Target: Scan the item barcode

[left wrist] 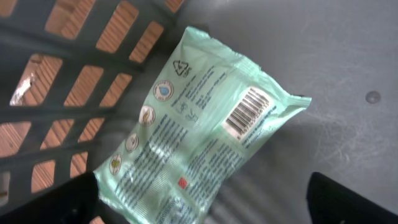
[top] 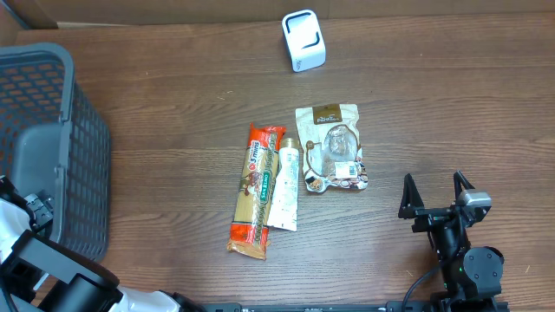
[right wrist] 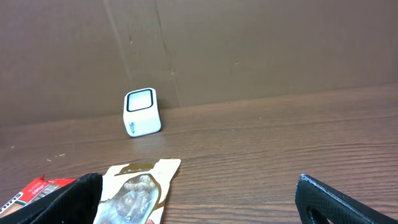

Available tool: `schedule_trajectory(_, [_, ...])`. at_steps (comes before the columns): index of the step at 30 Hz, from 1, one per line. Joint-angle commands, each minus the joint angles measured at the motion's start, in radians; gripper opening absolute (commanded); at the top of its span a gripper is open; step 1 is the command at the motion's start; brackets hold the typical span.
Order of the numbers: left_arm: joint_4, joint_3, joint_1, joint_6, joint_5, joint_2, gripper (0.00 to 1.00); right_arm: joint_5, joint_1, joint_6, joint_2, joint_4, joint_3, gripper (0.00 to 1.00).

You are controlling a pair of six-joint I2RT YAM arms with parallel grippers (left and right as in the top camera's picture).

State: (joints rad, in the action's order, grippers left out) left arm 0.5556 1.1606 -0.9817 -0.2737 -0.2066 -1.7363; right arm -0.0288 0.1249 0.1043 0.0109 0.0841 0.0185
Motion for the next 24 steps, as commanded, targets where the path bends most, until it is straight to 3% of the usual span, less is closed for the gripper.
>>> schedule_trajectory(1, [-0.027,-0.025,-0.002,-0.072,-0.003,-0.03,0.92,0.005,0.004,-0.001,-0.008,-0.003,-0.011,1.0])
schedule_trajectory(12, [-0.064,-0.025,-0.002,-0.071,-0.003,-0.169,0.98,0.004,0.004,-0.001,-0.008,-0.003,-0.011,1.0])
schedule_trajectory(14, [-0.066,-0.025,-0.002,-0.07,-0.003,-0.179,0.9,0.005,0.004,-0.001,-0.008,-0.003,-0.011,1.0])
schedule_trajectory(24, [-0.041,-0.025,0.001,-0.07,0.072,-0.183,0.25,0.005,0.004,-0.001,-0.008,-0.003,-0.011,1.0])
